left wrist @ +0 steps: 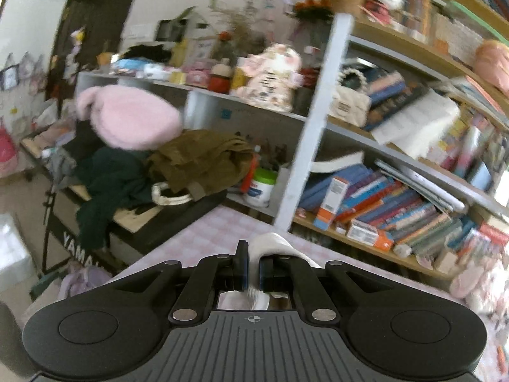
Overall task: Fold clothes
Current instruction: 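Lift the T-shirt high with both grippers, shaking it out to hang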
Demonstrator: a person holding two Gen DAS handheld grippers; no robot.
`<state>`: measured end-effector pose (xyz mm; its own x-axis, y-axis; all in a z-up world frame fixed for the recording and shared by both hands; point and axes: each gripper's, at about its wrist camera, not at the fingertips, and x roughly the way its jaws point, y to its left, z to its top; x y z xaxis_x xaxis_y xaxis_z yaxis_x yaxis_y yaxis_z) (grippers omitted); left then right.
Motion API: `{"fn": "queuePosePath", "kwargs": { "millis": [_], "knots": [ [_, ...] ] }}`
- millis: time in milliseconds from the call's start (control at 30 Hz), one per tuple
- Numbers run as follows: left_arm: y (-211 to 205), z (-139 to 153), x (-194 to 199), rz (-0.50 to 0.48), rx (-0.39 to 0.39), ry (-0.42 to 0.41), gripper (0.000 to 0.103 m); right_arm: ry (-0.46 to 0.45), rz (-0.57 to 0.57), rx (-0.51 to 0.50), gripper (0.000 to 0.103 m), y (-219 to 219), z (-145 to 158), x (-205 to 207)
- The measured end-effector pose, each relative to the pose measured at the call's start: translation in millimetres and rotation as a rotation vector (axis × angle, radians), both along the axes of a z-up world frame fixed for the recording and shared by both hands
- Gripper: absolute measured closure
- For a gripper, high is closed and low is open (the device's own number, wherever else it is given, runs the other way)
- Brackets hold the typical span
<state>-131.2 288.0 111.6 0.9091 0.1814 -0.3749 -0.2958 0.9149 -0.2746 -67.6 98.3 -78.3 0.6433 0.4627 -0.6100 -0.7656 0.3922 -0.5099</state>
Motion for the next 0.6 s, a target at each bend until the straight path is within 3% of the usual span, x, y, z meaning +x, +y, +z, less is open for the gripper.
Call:
{"fn": "queuePosePath", "kwargs": {
  "millis": [67, 100, 200, 233, 267, 300, 333, 367, 400, 600],
  "knots": [
    [14, 0, -5, 0.040, -0.029, -0.003, 0.097, 0.012, -0.026, -0.008, 0.088, 11, 1, 8],
    [21, 0, -7, 0.069, -0.039, -0.006, 0.097, 0.049, -0.027, 0.001, 0.102, 14, 4, 11],
    [40, 10, -7, 0.155, -0.043, -0.038, 0.098, 0.222, 0.008, 0.089, 0.102, 16, 21, 17],
    [44, 16, -6, 0.166, -0.041, -0.055, 0.098, 0.255, 0.020, 0.118, 0.102, 15, 27, 16],
    [45, 22, -4, 0.162, -0.033, -0.070, 0.098, 0.233, 0.026, 0.122, 0.102, 15, 33, 11],
    [42, 27, -1, 0.149, -0.012, -0.079, 0.098, 0.208, 0.033, 0.126, 0.099, 16, 38, 7],
    [40, 33, 1, 0.136, 0.009, -0.087, 0.098, 0.169, 0.044, 0.135, 0.076, 17, 46, 1],
    [35, 37, 4, 0.120, 0.029, -0.093, 0.098, 0.139, 0.056, 0.148, 0.038, 17, 52, -3],
    [30, 40, 6, 0.103, 0.036, -0.098, 0.098, 0.125, 0.083, 0.168, 0.028, 17, 59, -7],
    [2, 53, 11, 0.002, 0.060, -0.118, 0.098, 0.297, 0.205, 0.281, 0.026, 32, 77, -22]
  ]
}}
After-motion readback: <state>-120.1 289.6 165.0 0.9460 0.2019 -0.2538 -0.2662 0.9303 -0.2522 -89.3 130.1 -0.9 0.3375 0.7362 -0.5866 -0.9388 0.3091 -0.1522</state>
